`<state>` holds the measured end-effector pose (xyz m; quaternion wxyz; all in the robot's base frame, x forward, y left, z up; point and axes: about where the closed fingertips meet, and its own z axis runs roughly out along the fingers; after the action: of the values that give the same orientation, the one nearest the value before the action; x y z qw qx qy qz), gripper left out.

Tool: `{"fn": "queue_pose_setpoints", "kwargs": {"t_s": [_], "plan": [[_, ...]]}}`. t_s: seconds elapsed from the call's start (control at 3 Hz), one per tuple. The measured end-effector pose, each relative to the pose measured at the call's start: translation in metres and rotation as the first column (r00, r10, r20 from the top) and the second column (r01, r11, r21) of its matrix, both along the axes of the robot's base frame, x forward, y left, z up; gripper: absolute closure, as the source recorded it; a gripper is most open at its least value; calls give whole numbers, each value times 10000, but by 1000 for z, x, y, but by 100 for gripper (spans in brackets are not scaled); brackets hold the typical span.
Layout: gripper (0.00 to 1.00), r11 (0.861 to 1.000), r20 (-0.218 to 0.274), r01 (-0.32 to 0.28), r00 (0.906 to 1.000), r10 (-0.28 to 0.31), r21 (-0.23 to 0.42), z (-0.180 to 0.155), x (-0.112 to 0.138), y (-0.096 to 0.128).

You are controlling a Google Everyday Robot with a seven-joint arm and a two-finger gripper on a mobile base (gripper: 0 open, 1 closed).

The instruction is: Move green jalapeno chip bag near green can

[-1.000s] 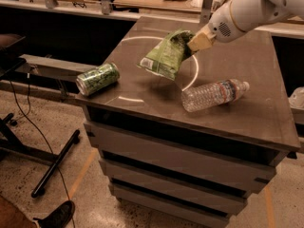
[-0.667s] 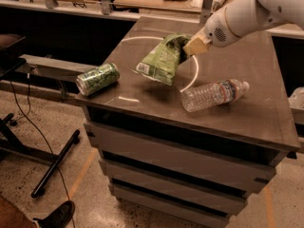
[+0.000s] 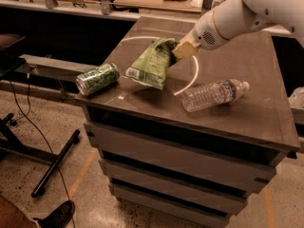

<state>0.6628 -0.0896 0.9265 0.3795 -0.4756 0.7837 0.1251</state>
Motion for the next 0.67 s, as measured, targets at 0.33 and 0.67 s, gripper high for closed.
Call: {"fn": "queue_pose_setpoints", "kwargs": {"t_s": [0.33,0.67], "plan": [[100,9994,-123,-336,9994,336,-36,-6,1,15],[100,9981,-270,-610,9978,609,-15,-12,4,26]]}}
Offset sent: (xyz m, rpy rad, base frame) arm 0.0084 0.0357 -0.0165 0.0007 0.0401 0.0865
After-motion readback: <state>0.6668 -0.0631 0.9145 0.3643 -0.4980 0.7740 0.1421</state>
